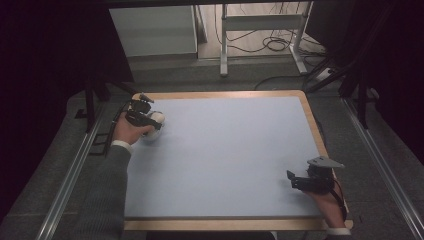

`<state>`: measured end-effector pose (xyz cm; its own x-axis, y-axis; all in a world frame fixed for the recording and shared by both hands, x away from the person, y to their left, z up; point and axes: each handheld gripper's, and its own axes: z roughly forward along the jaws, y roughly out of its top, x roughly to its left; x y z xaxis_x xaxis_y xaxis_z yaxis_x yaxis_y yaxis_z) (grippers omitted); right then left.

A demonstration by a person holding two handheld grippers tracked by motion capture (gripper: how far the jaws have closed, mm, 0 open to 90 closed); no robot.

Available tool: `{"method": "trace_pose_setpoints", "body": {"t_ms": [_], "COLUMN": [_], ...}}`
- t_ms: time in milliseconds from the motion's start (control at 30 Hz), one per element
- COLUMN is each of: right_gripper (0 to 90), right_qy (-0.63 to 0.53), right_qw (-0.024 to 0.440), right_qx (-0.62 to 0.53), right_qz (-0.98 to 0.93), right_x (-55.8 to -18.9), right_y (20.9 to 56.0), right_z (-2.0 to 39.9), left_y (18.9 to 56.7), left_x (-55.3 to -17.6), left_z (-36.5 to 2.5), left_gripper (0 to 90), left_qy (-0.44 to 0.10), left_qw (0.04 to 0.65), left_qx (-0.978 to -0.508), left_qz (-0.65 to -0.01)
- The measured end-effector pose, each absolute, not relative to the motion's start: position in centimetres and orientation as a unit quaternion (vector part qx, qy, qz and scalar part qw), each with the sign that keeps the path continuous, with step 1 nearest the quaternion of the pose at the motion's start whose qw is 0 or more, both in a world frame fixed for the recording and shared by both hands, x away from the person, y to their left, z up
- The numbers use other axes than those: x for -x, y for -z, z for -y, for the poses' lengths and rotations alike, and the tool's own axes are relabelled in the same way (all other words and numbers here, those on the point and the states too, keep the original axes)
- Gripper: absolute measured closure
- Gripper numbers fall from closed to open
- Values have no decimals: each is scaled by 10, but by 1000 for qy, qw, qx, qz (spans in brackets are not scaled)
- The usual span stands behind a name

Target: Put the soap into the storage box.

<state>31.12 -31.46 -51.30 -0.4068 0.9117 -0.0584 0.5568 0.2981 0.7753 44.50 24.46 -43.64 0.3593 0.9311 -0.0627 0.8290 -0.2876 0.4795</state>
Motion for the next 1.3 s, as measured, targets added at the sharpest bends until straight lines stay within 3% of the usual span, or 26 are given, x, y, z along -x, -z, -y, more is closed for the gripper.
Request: {"method": "trace_pose_setpoints", "body": {"t_ms": [1067, 1300], "right_gripper": [86, 86], "right_qy": [-338, -337], "right_qw": [262, 262], "right_qx": [-482, -483], "right_qz": [-765, -764], "right_x": [-311, -311], "right_y": [514, 514], "right_z": [315, 316], "left_y": [470, 462], "left_x": [-478, -473], "left_z": [-252, -252], "left_gripper": [497, 455], "left_qy": [-112, -117], "left_qw": [187, 220], "left_qx": [-763, -758], "left_qz": [-609, -603]}}
